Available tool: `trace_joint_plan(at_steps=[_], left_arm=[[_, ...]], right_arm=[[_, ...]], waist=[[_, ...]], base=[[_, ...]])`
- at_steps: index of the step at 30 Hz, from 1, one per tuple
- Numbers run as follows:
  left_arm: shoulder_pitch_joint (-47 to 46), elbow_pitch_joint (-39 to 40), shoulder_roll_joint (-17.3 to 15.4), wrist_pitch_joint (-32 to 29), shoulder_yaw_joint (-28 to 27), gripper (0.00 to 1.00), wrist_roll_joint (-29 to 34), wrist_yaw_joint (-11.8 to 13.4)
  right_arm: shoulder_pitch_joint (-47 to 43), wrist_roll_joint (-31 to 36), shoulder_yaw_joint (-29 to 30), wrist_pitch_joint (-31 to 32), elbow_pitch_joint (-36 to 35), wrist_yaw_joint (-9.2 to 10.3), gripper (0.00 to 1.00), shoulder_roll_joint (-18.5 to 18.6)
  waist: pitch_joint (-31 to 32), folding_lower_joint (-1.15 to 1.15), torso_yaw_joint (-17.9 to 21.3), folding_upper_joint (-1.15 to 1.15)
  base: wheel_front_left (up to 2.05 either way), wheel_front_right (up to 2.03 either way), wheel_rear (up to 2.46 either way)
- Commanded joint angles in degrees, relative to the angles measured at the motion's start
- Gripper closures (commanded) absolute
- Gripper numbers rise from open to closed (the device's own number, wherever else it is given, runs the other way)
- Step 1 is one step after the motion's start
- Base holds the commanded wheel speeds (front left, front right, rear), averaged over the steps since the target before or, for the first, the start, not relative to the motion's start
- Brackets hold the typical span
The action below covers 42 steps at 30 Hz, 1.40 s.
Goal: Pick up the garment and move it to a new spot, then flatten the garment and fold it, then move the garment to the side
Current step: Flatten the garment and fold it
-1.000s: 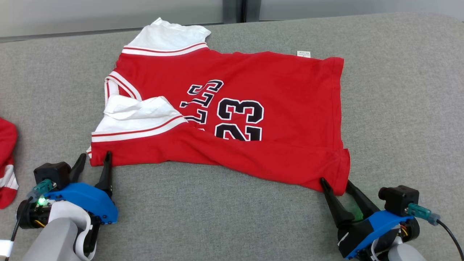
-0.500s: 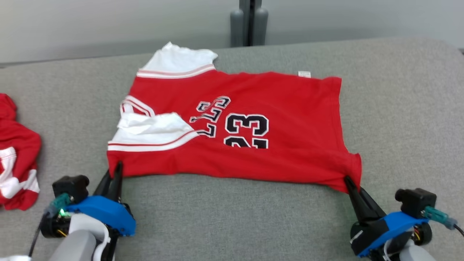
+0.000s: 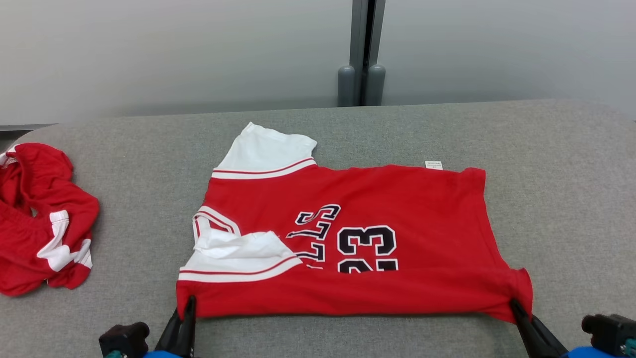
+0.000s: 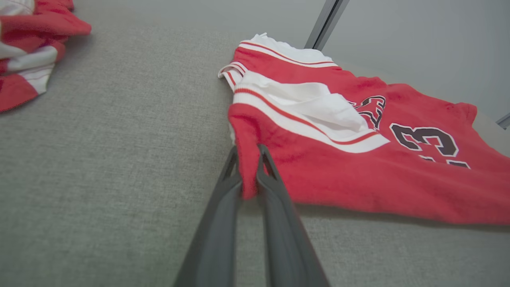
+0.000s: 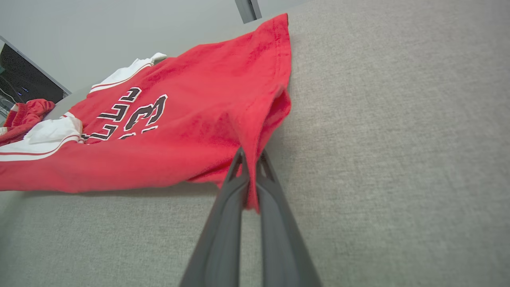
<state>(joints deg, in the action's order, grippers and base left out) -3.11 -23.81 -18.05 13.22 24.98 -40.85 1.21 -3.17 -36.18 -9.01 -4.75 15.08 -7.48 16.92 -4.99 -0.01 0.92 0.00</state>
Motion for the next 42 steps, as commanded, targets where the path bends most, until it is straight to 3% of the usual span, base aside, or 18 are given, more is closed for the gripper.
trace_joint_plan(at_steps=[1, 7, 10, 11, 12, 13, 24, 42], left_arm=[[1.9, 1.8, -0.2, 0.2, 0.1, 1.00, -0.3, 0.8], [6.9, 7.9, -0.3, -1.0, 0.6, 1.00, -0.4, 3.7], [7.7, 7.9, -1.0, -1.5, 0.8, 1.00, -0.7, 3.4], [7.5, 7.6, -0.9, -1.4, 0.8, 1.00, -0.8, 3.3], [7.4, 7.6, -0.6, -1.1, 0.8, 0.38, -0.6, 3.6], [6.9, 7.4, -0.4, -0.7, 0.6, 0.00, -0.1, 4.1], [3.4, 9.5, -0.6, 1.9, -3.8, 0.00, 4.5, 5.1], [4.4, 18.7, 2.2, 2.0, -13.7, 0.00, 18.2, 5.2]], right_arm=[[-2.5, 0.4, 1.4, 0.7, -1.4, -0.03, 1.00, 0.4], [-7.7, 1.3, 4.3, 4.8, -5.7, -0.03, 1.00, -0.9], [-8.9, 2.4, 4.5, 7.0, -6.7, -0.03, 1.00, -1.2], [-8.9, 2.7, 4.6, 7.3, -6.8, -0.03, 0.88, -1.6], [-8.8, 3.0, 4.7, 7.7, -6.8, -0.03, 0.54, -2.0], [-8.1, 3.6, 5.0, 8.1, -6.6, -0.03, 0.00, -2.7], [-1.3, 7.3, 6.3, 3.7, -7.1, -0.03, 0.00, -2.7], [3.4, 16.9, 5.7, -6.1, -10.0, -0.03, 0.00, -9.0]], waist=[[0.3, 0.01, -0.3, 0.00], [0.4, 0.01, -1.0, 0.00], [0.2, 0.01, -1.1, 0.00], [0.1, 0.01, -1.0, 0.00], [0.1, 0.01, -0.9, 0.00], [0.2, 0.01, -0.7, 0.00], [1.6, 0.01, 0.8, 0.00], [5.1, 0.01, 0.1, 0.00]], base=[[0.00, 0.00, 0.00], [0.00, 0.00, 0.00], [0.00, 0.00, 0.00], [0.00, 0.00, 0.00], [0.00, 0.00, 0.00], [0.00, 0.00, 0.00], [0.00, 0.00, 0.00], [0.00, 0.00, 0.00]])
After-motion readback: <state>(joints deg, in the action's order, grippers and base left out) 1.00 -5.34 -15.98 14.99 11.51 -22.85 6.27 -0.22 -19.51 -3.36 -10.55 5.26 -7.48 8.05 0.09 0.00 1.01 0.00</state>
